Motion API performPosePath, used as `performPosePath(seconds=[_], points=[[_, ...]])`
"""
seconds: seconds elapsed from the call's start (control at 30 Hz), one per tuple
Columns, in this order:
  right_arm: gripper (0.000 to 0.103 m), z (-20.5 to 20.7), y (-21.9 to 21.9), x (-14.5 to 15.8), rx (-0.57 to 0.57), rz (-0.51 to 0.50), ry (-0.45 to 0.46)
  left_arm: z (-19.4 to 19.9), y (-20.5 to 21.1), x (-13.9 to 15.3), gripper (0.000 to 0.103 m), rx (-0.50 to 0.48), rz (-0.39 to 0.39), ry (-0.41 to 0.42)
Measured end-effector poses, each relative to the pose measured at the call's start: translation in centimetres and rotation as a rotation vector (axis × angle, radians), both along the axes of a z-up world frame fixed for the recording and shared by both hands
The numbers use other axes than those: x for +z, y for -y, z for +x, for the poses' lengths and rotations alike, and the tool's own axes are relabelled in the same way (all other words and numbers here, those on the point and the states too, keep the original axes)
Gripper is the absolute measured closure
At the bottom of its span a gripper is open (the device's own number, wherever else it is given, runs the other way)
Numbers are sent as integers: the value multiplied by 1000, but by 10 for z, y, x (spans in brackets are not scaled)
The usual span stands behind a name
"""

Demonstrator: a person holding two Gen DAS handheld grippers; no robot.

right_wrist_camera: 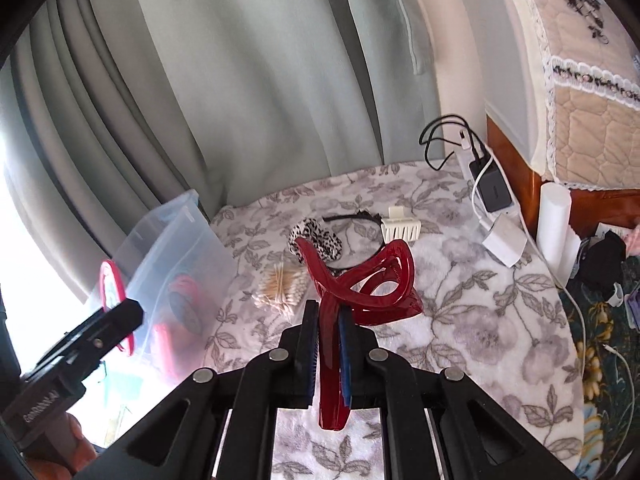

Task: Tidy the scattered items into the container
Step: 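Carry pink mirror with left tool while right tool carries claw clip to clear box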

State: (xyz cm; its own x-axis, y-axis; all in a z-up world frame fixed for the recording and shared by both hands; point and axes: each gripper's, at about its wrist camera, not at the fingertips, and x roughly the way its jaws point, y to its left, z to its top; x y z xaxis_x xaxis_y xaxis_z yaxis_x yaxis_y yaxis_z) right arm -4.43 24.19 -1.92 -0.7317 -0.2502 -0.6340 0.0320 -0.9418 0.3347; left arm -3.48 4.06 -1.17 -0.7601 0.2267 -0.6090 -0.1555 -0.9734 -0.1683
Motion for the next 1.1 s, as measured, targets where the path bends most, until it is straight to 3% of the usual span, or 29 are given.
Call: performPosePath(seconds=[0.43, 0.7, 0.87, 1.1], points=[[93, 32, 19, 82, 20, -1, -188, 33, 29, 52, 29, 59, 53, -148], [93, 48, 59, 123, 99, 36, -291, 45, 76, 66, 29, 176, 90, -208], [93, 44, 96, 133, 173, 69, -320, 45, 113, 60, 29, 253, 143, -211], [93, 20, 152, 117, 289, 111, -275, 41, 154, 40, 29, 322, 183, -212]])
